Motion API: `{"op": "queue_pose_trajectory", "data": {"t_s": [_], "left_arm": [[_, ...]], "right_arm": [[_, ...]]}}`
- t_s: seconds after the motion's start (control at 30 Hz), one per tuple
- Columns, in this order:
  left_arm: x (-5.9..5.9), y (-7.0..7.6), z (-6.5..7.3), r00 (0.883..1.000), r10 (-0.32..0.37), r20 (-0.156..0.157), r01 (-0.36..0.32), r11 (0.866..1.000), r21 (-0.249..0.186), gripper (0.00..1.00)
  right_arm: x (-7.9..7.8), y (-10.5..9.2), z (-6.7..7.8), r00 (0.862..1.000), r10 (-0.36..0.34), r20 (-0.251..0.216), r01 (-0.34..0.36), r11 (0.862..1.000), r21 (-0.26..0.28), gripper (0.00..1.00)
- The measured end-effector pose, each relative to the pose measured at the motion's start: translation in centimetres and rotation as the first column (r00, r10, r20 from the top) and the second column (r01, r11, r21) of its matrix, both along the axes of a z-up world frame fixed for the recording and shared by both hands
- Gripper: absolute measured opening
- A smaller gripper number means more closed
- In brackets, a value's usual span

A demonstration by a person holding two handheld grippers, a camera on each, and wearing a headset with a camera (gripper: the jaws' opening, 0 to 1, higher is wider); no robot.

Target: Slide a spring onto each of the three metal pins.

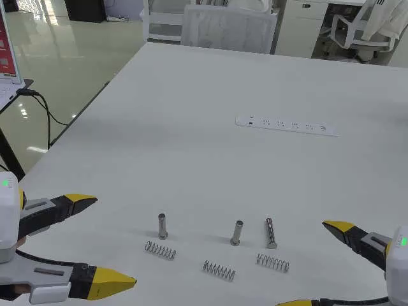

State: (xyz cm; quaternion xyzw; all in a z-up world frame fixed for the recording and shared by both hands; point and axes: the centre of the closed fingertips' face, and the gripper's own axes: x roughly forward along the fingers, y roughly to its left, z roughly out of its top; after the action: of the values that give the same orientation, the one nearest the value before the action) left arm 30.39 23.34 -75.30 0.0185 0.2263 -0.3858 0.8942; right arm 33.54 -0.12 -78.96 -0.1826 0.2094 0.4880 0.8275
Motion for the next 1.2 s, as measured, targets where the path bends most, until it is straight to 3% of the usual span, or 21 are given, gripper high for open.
{"op": "queue_pose_trajectory", "data": {"t_s": [0.83, 1.07, 1.2], "left_arm": [[-0.1, -0.4, 0.1, 1.000, -0.010, 0.005, 0.010, 1.000, 0.002, 0.98], [-0.1, -0.4, -0.1, 1.000, -0.022, 0.001, 0.022, 1.000, 0.010, 0.98], [0.3, -0.3, -0.6, 0.999, -0.034, -0.011, 0.035, 0.999, 0.029, 0.96]], "right_arm": [[0.2, -0.5, 0.1, 1.000, -0.019, -0.001, 0.019, 1.000, 0.010, 0.99], [0.7, -0.5, 0.2, 0.999, -0.027, -0.024, 0.028, 0.998, 0.054, 0.99], [1.4, -0.2, 0.1, 1.000, -0.020, -0.014, 0.021, 1.000, 0.022, 0.99]]}}
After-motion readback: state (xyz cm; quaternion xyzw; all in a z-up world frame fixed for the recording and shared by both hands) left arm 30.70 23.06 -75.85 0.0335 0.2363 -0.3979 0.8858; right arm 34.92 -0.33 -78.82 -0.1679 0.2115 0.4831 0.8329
